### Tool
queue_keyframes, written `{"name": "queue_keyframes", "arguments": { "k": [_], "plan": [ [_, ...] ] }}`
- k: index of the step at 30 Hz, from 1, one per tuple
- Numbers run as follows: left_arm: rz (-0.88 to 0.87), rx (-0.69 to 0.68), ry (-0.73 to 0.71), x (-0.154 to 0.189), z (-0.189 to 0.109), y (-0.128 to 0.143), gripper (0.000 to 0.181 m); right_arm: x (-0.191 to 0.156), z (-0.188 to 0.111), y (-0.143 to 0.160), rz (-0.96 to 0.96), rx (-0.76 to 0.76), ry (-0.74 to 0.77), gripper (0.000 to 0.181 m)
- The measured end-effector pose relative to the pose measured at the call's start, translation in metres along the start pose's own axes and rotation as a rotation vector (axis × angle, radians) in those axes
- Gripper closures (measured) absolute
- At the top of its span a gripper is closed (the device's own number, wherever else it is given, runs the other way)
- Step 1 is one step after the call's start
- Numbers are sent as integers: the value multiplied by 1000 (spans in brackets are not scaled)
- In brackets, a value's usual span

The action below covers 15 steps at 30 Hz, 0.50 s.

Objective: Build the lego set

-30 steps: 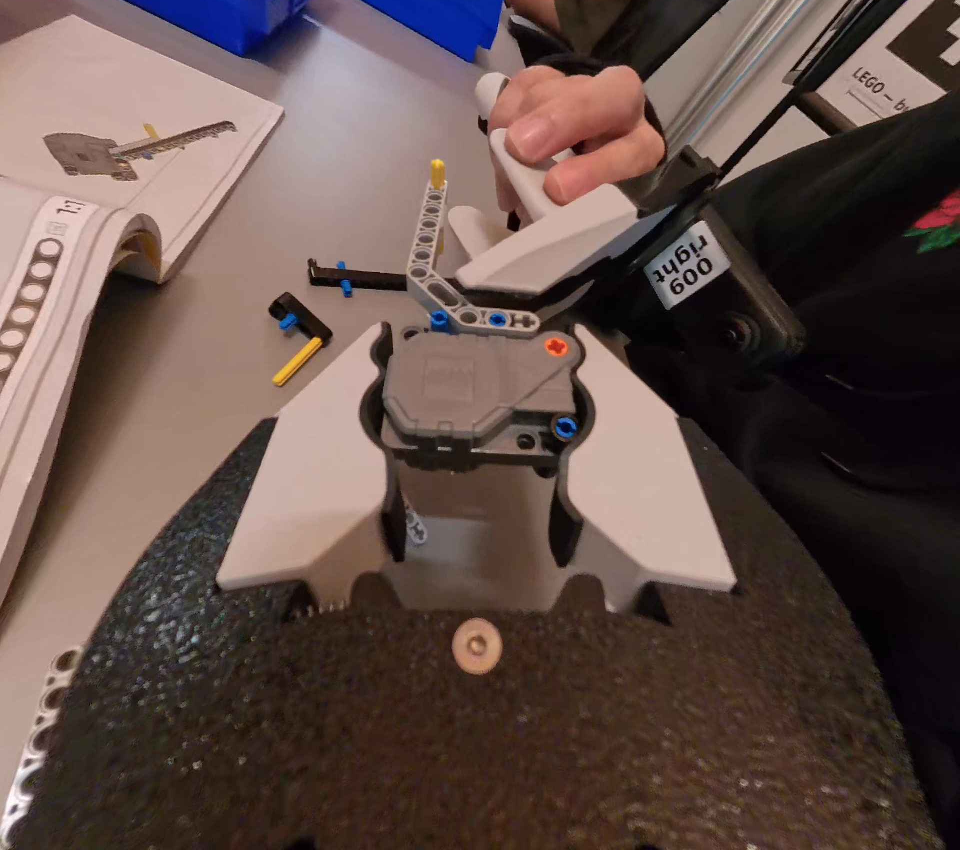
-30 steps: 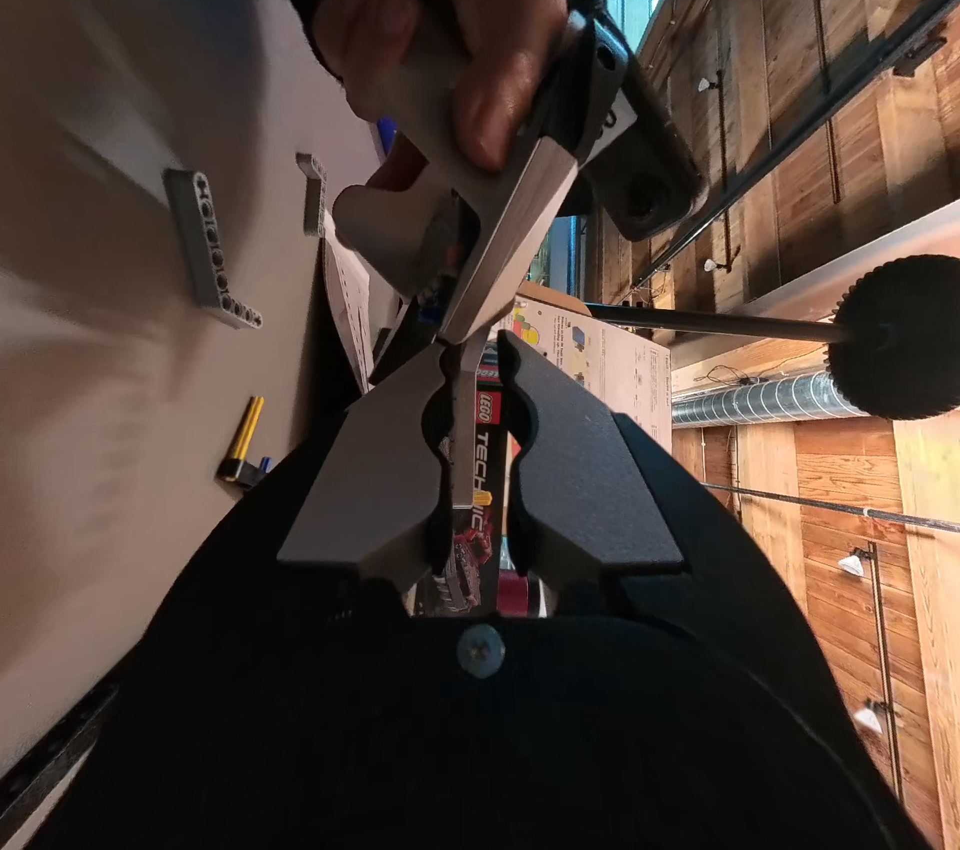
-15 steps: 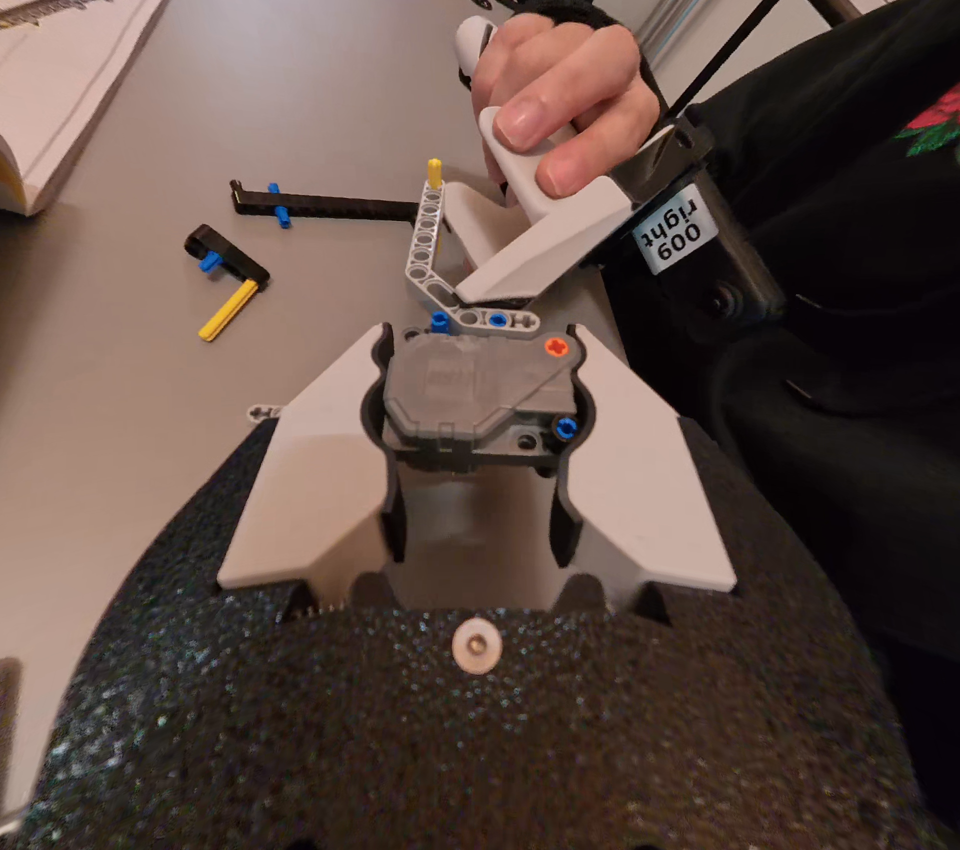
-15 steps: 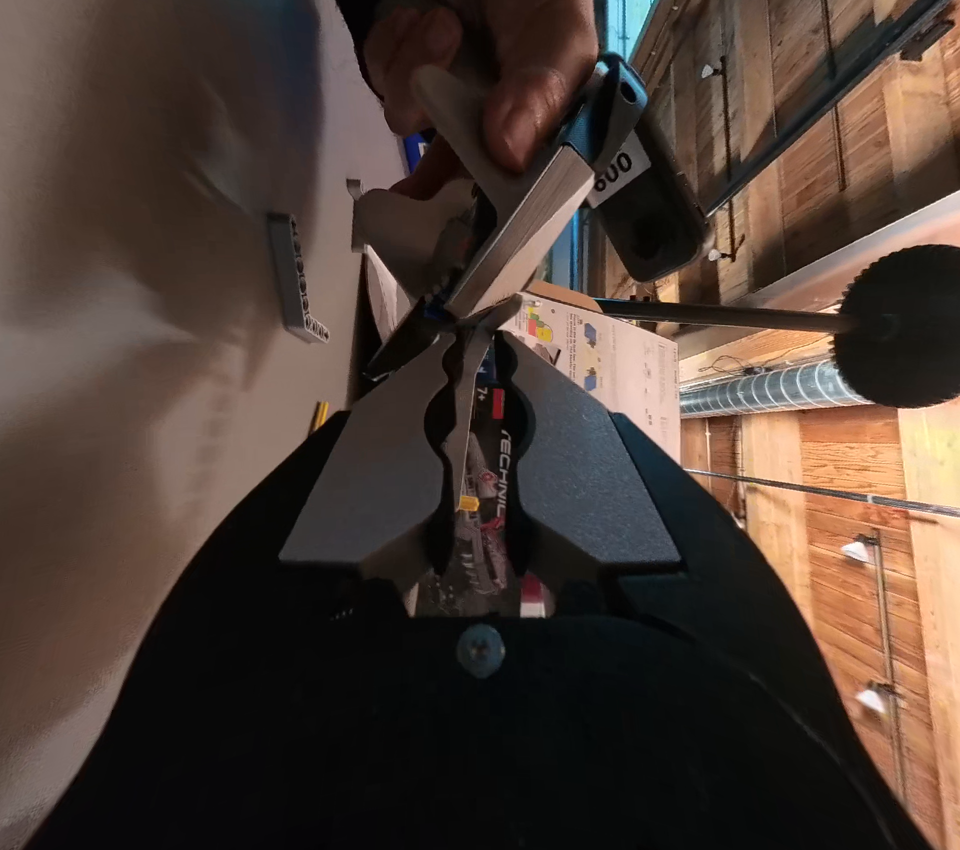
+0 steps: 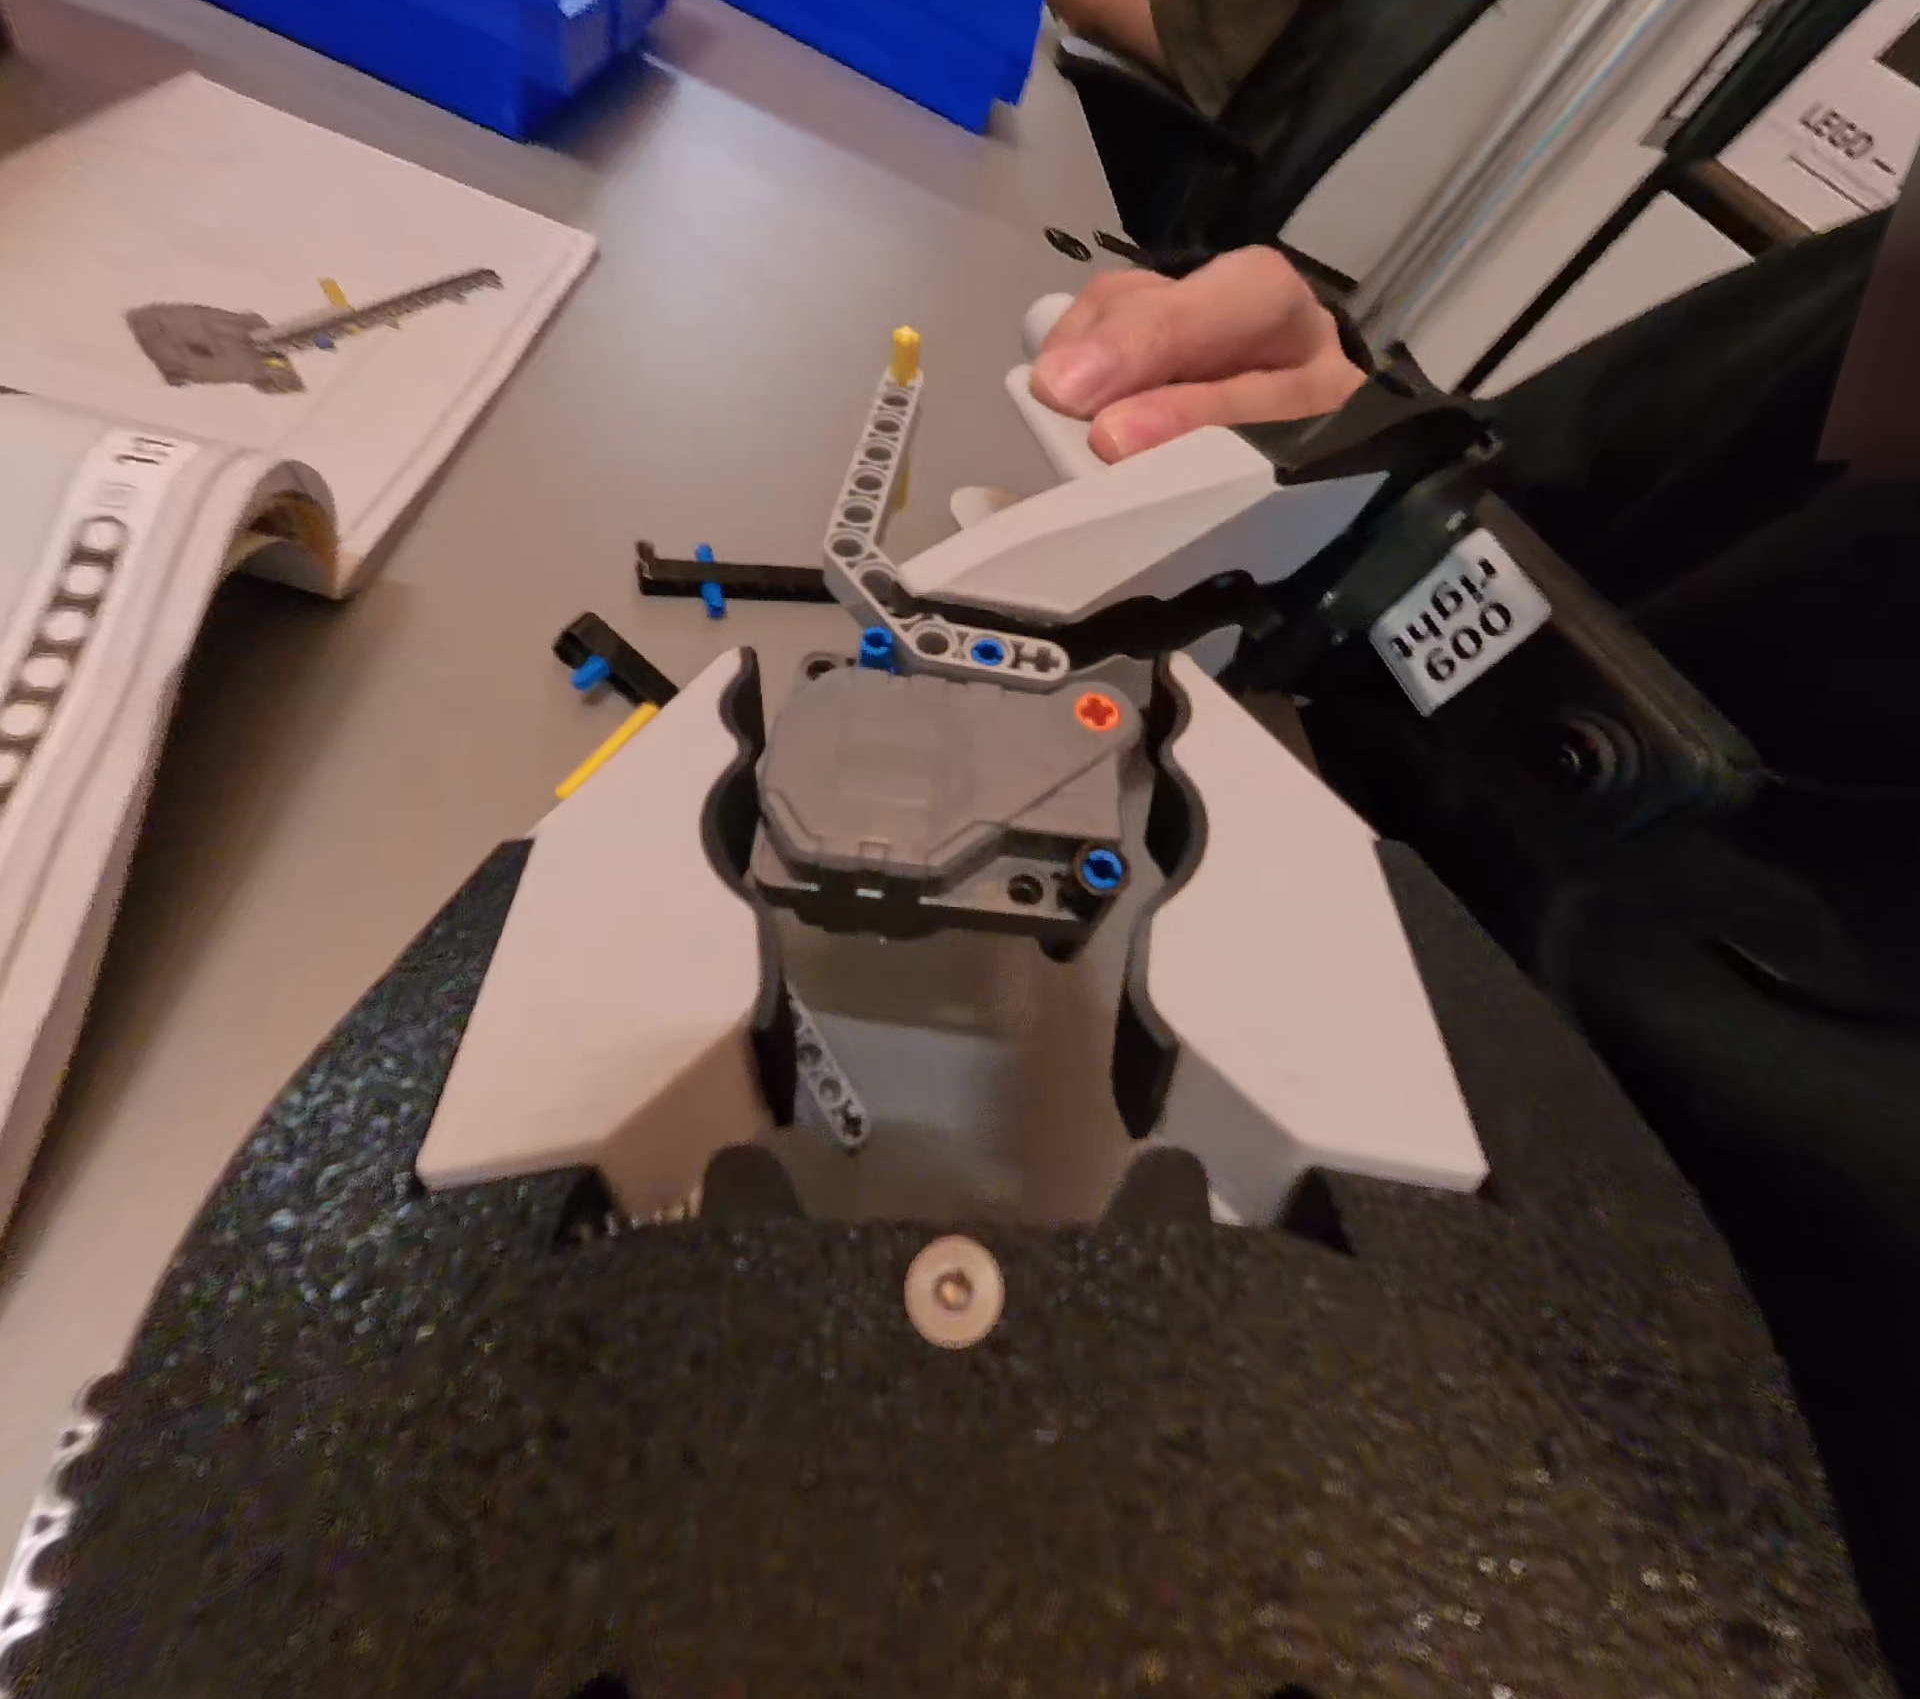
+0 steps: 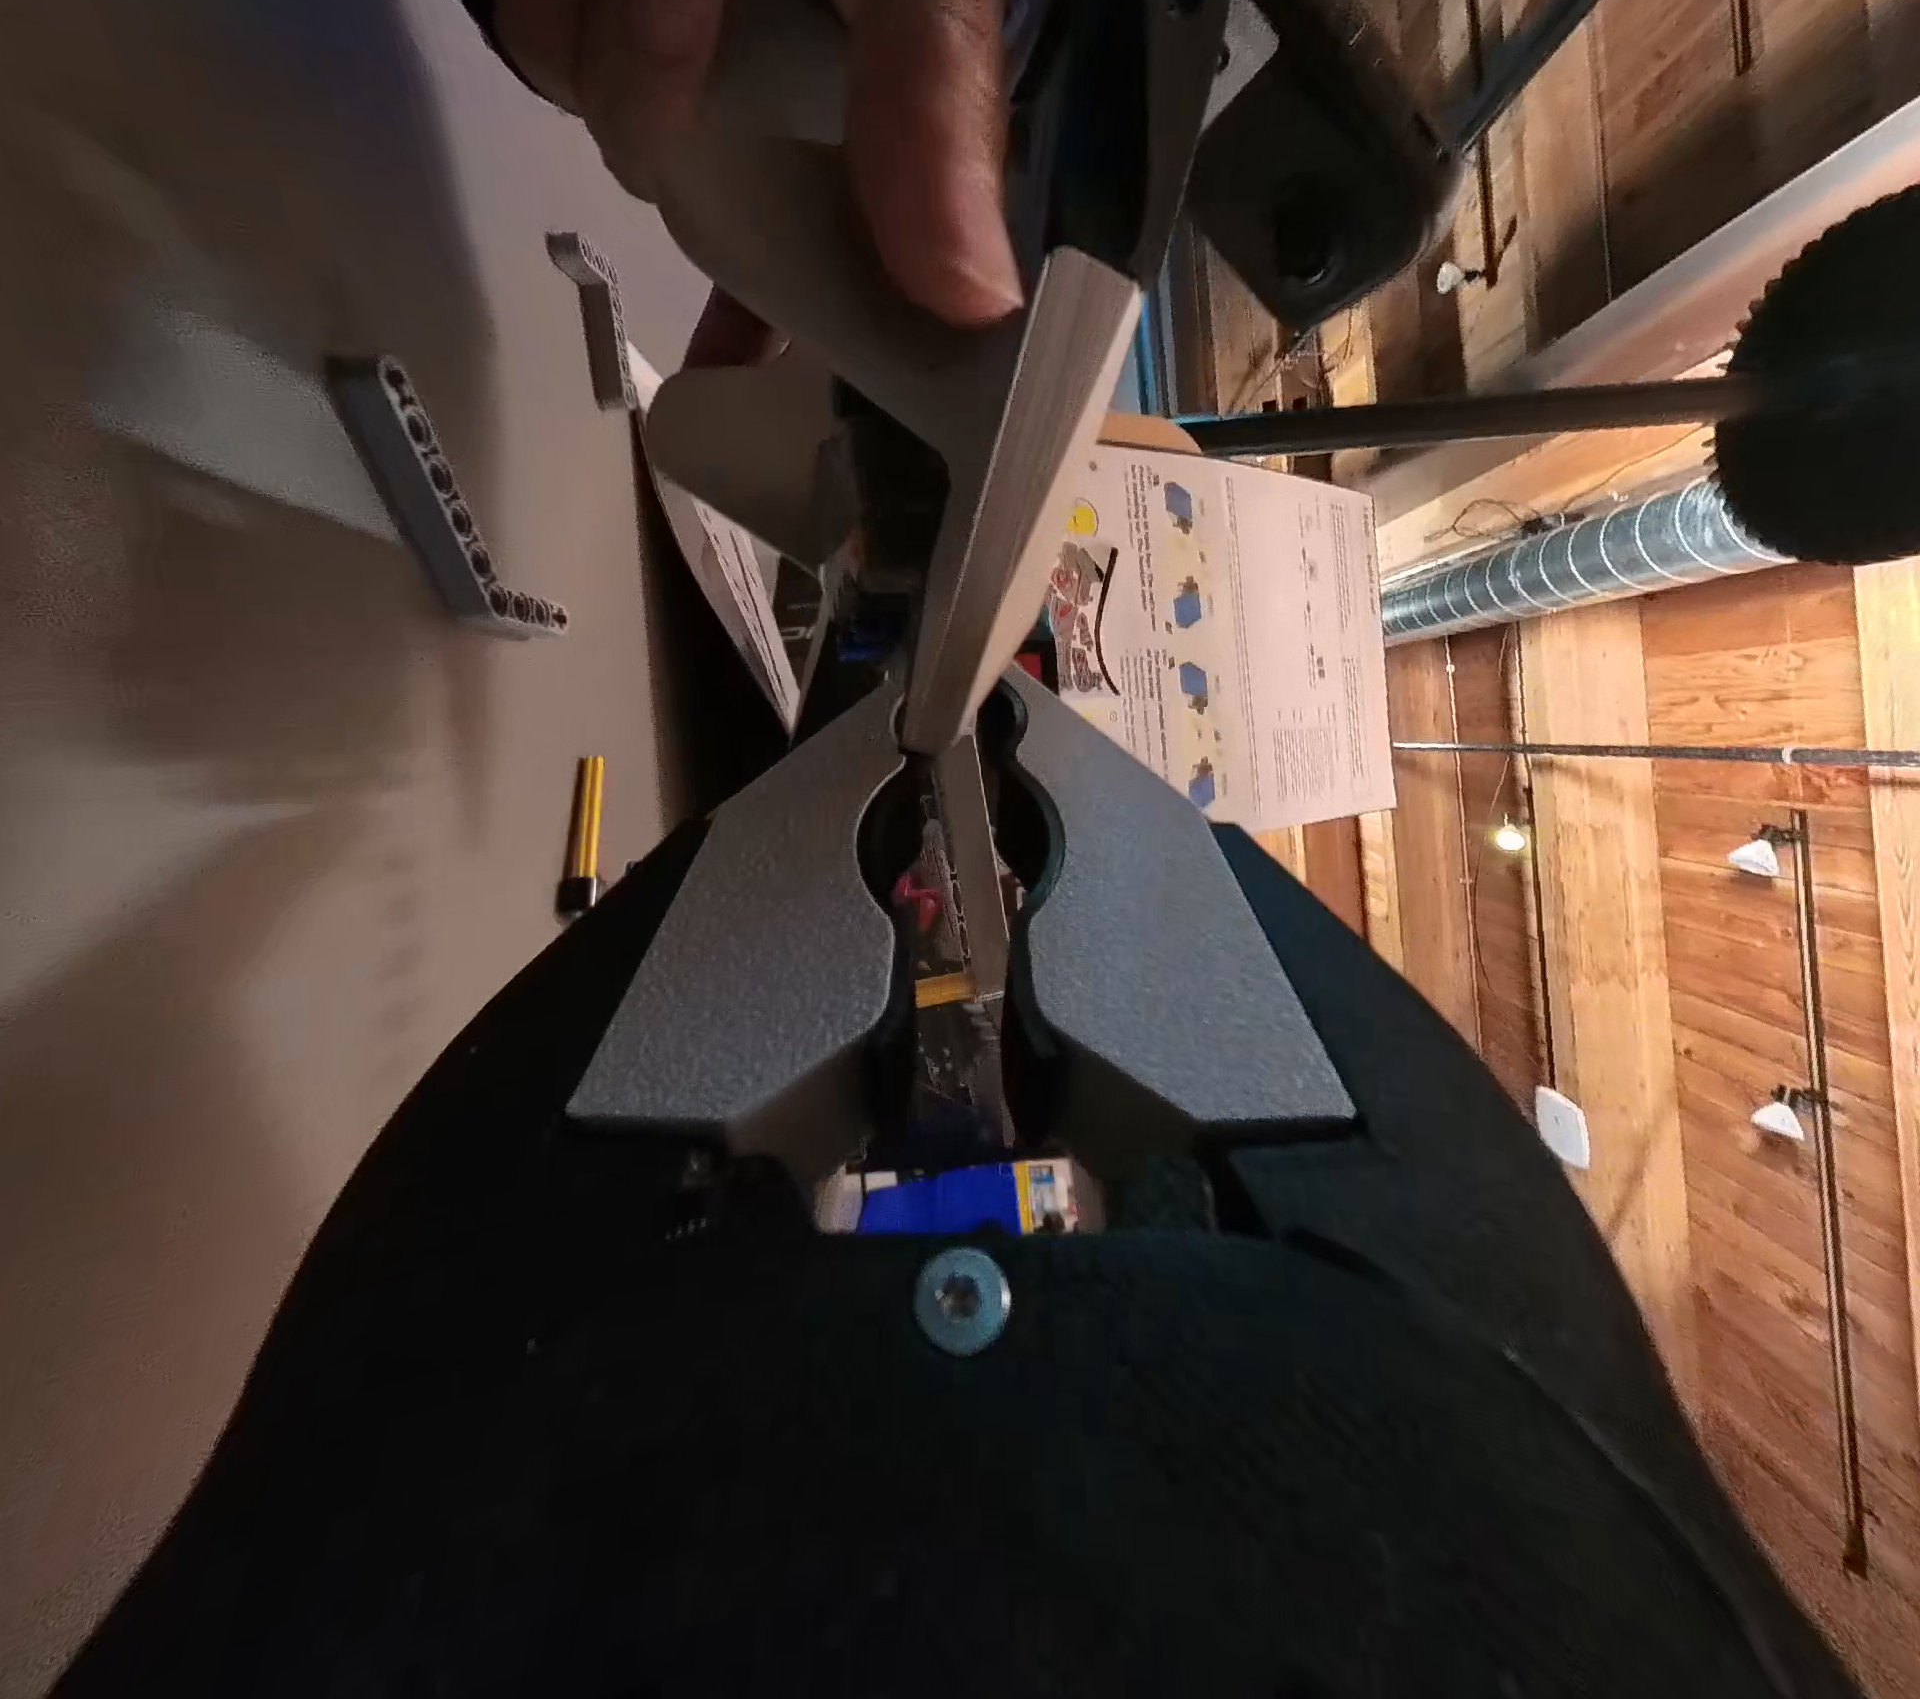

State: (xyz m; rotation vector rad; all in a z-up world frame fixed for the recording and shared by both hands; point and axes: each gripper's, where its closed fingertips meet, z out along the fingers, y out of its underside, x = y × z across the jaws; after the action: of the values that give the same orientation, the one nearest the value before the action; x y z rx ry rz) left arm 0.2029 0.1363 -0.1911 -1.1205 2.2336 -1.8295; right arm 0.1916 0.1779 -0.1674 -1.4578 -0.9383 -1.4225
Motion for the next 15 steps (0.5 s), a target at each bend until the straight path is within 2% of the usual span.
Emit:
{"name": "queue_keyframes", "arguments": {
  "k": [5, 11, 15],
  "plan": [
    [6, 48, -41, -5, -2, -8, 113, 4, 2, 12, 15, -49, 19, 177],
    [23, -87, -26, -5, -2, 14, 117, -6, 5, 11, -93, 8, -6, 175],
    [42, -115, 34, 4, -8, 19, 117, -6, -2, 0, -155, 114, 11, 164]
  ]
}}
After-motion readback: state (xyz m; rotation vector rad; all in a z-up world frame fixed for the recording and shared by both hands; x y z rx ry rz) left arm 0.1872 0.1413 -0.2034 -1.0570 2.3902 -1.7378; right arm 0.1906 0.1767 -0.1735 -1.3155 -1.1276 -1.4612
